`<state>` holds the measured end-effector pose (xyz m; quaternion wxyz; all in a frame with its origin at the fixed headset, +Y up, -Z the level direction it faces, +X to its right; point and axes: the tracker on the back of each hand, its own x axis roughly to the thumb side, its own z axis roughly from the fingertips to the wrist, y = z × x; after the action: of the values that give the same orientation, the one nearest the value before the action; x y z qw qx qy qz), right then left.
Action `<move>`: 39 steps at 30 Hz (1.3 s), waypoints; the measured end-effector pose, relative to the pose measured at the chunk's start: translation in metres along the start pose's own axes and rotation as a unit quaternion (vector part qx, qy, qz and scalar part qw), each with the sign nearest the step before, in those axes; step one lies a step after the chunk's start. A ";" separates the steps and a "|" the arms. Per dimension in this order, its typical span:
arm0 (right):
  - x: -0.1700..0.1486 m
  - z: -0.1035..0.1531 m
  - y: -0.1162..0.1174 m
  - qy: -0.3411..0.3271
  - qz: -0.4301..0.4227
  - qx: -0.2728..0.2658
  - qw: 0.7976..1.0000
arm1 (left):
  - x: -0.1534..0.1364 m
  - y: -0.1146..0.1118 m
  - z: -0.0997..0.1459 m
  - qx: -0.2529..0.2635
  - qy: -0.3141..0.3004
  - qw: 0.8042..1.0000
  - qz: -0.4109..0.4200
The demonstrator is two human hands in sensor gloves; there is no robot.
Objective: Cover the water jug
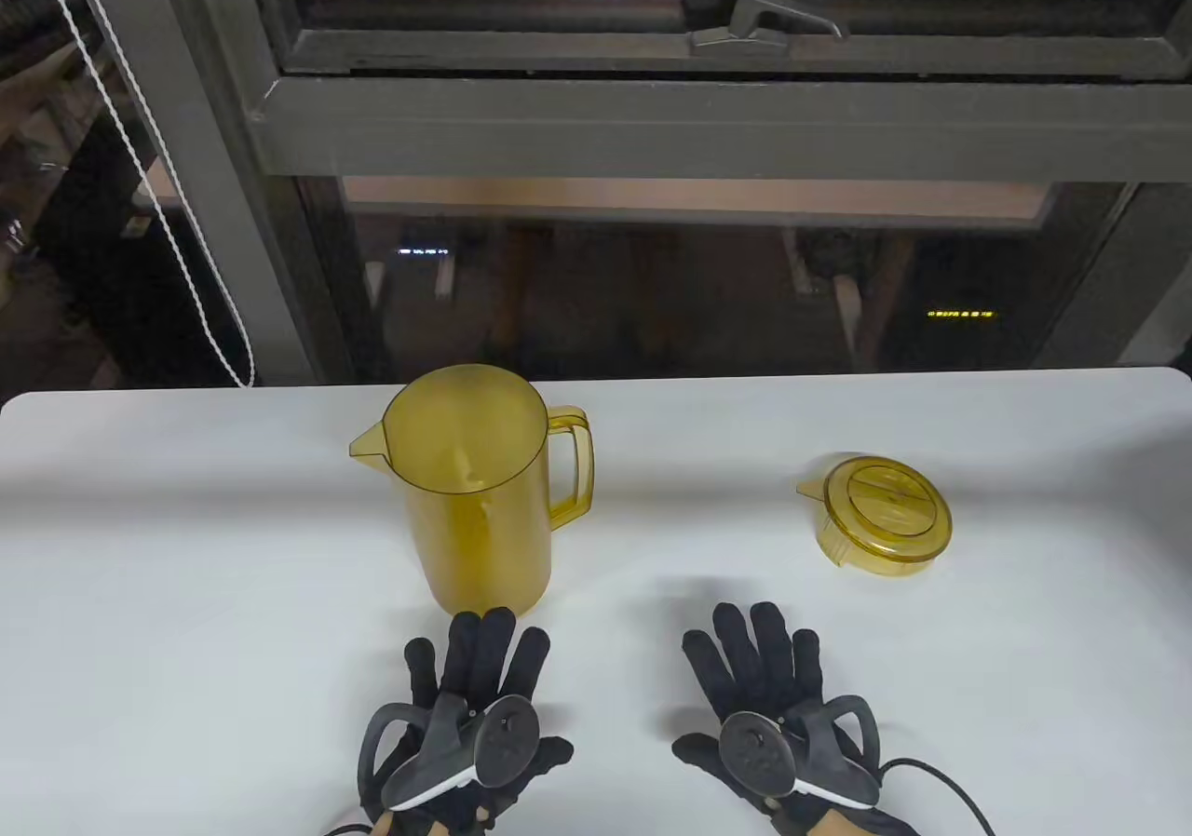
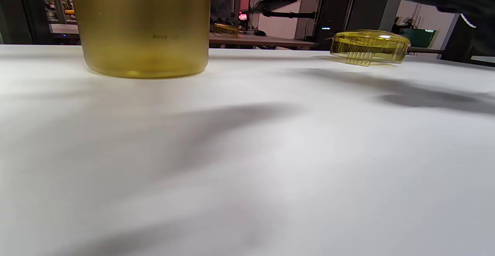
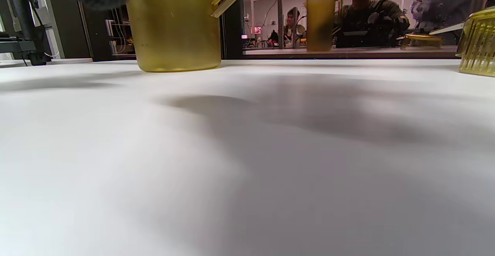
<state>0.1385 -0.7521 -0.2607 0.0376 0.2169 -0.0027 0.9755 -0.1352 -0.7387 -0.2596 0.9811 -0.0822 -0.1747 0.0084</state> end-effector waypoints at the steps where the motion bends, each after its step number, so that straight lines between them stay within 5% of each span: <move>1: 0.000 0.000 0.000 0.000 0.000 0.001 1.000 | 0.000 0.000 0.000 -0.001 0.001 1.000 0.000; 14: -0.017 -0.018 -0.009 0.008 0.008 0.005 1.000 | -0.008 0.004 0.003 0.008 0.017 1.000 0.000; 21: -0.103 -0.068 -0.055 0.097 0.048 -0.018 0.994 | -0.012 0.004 0.003 0.007 0.026 1.000 0.006; 28: -0.203 -0.107 -0.080 0.267 0.077 0.000 0.961 | -0.016 0.004 0.001 0.004 0.033 0.999 0.012; 33: -0.229 -0.119 -0.061 0.298 0.080 0.078 0.948 | -0.018 0.002 0.000 -0.001 0.038 0.999 0.014; 39: -0.234 -0.130 -0.060 0.293 0.093 0.080 0.948 | -0.019 -0.001 -0.002 -0.009 0.042 0.999 0.015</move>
<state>0.2999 -0.7062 -0.4783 -0.0717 -0.0774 0.0663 0.9922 -0.1526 -0.7409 -0.2676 0.9866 -0.0938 -0.1320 0.0180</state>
